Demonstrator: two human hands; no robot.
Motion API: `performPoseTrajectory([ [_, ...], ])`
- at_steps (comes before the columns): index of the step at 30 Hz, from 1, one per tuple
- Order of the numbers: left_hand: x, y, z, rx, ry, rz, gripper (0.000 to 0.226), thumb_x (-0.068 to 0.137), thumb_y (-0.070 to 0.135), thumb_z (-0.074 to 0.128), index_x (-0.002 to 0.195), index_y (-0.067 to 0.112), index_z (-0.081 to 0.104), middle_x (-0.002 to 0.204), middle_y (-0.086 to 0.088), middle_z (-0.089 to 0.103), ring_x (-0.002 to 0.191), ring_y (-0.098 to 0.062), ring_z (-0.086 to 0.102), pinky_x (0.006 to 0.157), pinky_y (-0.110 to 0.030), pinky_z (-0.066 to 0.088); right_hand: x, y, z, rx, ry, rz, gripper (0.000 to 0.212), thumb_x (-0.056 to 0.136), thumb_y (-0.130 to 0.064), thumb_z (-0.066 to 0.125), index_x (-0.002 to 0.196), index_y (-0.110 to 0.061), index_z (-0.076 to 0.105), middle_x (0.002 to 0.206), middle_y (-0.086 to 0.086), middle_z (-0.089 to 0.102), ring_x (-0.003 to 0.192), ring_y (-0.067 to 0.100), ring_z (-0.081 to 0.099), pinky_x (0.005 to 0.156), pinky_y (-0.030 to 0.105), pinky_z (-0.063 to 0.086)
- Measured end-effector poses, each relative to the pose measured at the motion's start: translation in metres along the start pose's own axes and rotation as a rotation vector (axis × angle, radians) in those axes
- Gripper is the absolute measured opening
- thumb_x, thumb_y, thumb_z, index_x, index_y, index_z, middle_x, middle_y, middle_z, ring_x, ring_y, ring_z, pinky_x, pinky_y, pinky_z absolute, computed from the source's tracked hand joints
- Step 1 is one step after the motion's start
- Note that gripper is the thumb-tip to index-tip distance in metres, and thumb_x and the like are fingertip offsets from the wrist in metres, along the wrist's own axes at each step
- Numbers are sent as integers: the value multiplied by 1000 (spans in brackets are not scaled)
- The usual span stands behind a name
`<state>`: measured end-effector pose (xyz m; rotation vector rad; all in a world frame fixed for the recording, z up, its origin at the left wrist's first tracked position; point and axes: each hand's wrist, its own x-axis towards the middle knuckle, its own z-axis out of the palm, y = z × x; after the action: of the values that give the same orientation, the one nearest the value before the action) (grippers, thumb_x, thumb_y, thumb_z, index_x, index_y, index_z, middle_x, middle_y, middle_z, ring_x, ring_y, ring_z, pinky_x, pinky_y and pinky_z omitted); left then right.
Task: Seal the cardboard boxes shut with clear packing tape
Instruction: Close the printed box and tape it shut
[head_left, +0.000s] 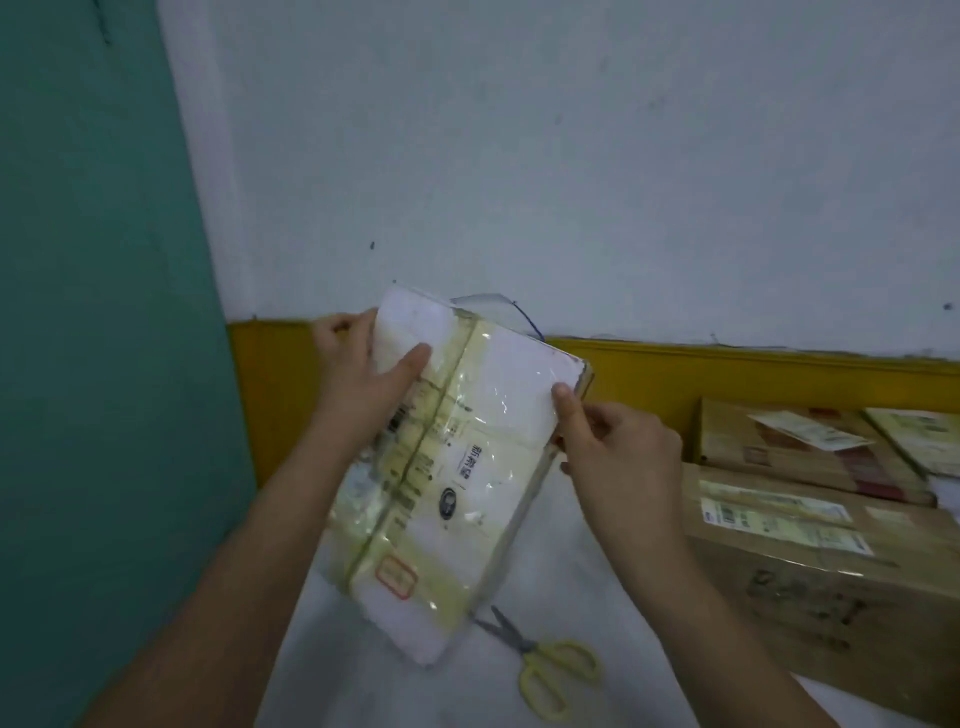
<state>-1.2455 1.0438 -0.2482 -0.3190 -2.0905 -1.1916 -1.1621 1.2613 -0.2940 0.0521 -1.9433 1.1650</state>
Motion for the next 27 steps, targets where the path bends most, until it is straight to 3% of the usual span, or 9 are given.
performPoseTrajectory([
  [6, 43, -32, 18, 469, -470, -82, 71, 91, 52, 68, 152, 24, 45, 155, -8, 23, 144, -29, 30, 120, -43, 29, -20, 16, 26, 251, -396, 532, 49, 98, -36, 61, 80, 8, 70, 59, 19, 69, 51, 27, 69, 53, 36, 61],
  [10, 16, -86, 46, 492, -684, -166, 64, 95, 46, 65, 151, 24, 44, 160, -7, 19, 147, -33, 27, 121, -50, 27, -27, 46, 44, 124, -580, 653, 45, 100, -32, 58, 88, 10, 69, 62, 19, 71, 56, 31, 71, 58, 40, 62],
  [13, -16, -92, 42, 609, -863, -46, 56, 98, 43, 62, 149, 26, 48, 164, -4, 21, 151, -28, 20, 122, -47, 22, -22, 58, 47, -174, -724, 527, 46, 100, -33, 55, 74, 0, 74, 59, 10, 71, 54, 22, 70, 59, 32, 61],
  [15, -35, -84, 17, 567, -763, 33, 50, 99, 42, 61, 145, 28, 52, 160, -2, 31, 148, -23, 25, 120, -44, 26, -16, 56, 43, -329, -683, 345, 48, 100, -37, 53, 65, -11, 73, 52, 0, 68, 50, 13, 66, 58, 28, 57],
  [17, -63, -75, -23, 407, -444, 17, 34, 99, 32, 63, 132, 24, 60, 140, -2, 51, 128, -15, 47, 108, -30, 40, -20, 45, 40, -331, -590, 166, 47, 100, -38, 51, 62, -17, 71, 49, -5, 65, 51, 13, 65, 61, 29, 55],
  [19, -113, -65, -63, 228, -54, -134, 16, 97, 19, 64, 112, 21, 62, 110, 2, 61, 96, -1, 57, 83, -8, 43, -35, 25, 46, -199, -651, 90, 45, 101, -39, 51, 67, -17, 71, 52, -4, 66, 50, 12, 64, 59, 29, 56],
  [21, -176, -68, -87, 114, 218, -391, 11, 95, 13, 63, 101, 20, 57, 93, 7, 58, 82, 0, 55, 71, -10, 43, -61, 9, 59, -43, -851, 88, 45, 101, -43, 51, 72, -15, 73, 55, -1, 68, 47, 10, 63, 54, 19, 52],
  [24, -265, -79, -91, 23, 133, -886, 28, 95, 31, 65, 114, 13, 56, 104, 0, 58, 96, -16, 57, 85, -33, 48, -100, 2, 76, 96, -1031, 108, 46, 101, -43, 52, 77, -11, 75, 60, 5, 70, 50, 13, 64, 51, 18, 50],
  [27, -297, -80, -74, 58, -202, -1081, 63, 88, 65, 60, 126, 14, 53, 121, 1, 58, 104, -15, 57, 80, -29, 44, -123, 9, 88, 114, -1079, 94, 45, 101, -41, 52, 77, -11, 74, 62, 5, 71, 51, 15, 65, 56, 22, 54],
])
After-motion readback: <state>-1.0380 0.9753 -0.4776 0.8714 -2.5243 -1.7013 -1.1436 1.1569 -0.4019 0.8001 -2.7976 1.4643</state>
